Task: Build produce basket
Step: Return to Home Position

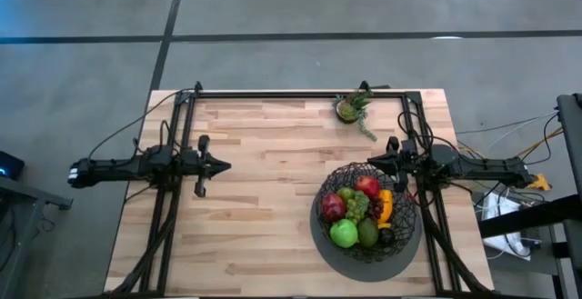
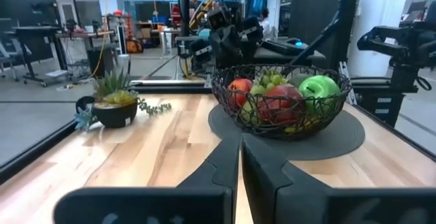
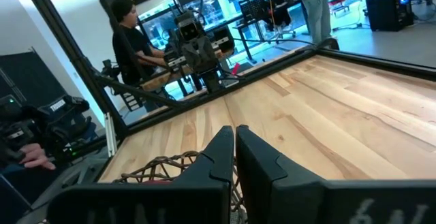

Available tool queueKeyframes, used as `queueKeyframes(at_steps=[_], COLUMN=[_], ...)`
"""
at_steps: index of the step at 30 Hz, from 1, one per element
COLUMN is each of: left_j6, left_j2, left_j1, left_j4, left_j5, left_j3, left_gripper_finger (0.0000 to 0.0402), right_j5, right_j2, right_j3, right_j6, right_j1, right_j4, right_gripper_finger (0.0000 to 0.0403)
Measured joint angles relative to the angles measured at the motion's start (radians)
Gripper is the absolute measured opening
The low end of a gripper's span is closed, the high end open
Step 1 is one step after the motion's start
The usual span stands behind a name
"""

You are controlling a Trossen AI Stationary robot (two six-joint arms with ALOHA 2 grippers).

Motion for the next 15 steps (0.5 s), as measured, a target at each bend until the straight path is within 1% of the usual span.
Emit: queueKeyframes(at_steps=[9, 15], left_j6=[-0.001, -0.001], left_j2=[-0.007, 0.036], left_j1=[0.000, 0.000], left_j4=[0.020, 0.017], left_j5=[-0.003, -0.003], left_j3=[-0.002, -0.002], left_gripper_finger=[0.0001, 0.0001], right_j5=[0.000, 0.000], right_j2=[0.000, 0.000], right_j3=[0.000, 0.000], right_j6=[0.000, 0.000], right_j1=[0.000, 0.000], right_j4=[0.001, 0.002], right_gripper_finger=[0.0009, 0.0009])
